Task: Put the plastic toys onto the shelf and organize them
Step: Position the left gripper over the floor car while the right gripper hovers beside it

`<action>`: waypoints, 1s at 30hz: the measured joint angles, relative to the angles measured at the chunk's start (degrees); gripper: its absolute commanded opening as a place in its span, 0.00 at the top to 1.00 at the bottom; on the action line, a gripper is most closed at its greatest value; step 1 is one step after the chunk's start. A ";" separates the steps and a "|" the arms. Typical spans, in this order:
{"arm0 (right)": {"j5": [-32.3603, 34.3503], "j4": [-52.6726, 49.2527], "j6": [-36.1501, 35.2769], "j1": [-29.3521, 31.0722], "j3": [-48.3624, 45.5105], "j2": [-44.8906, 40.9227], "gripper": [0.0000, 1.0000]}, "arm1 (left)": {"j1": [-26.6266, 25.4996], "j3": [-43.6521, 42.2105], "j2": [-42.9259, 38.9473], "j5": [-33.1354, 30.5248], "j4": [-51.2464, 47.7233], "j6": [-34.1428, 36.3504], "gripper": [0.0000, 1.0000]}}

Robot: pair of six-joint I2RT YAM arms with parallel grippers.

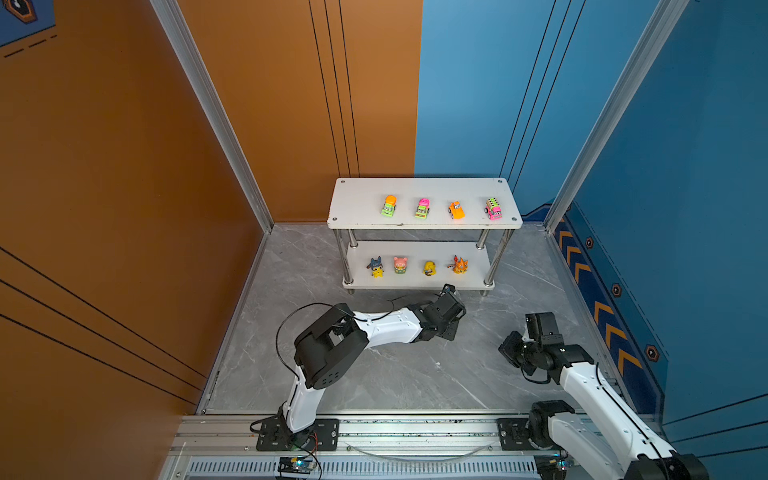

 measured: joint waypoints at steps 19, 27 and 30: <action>6.88 6.49 1.79 17.25 6.75 16.00 1.00 | 3.58 -22.49 -18.45 -4.09 6.78 -3.80 1.00; 8.96 9.53 2.43 23.74 11.13 22.69 1.00 | 4.04 -23.56 -20.24 -2.67 9.38 -4.00 1.00; 8.92 11.72 3.06 24.44 12.41 25.53 1.00 | 2.80 -21.55 -18.99 -0.81 10.93 -4.00 1.00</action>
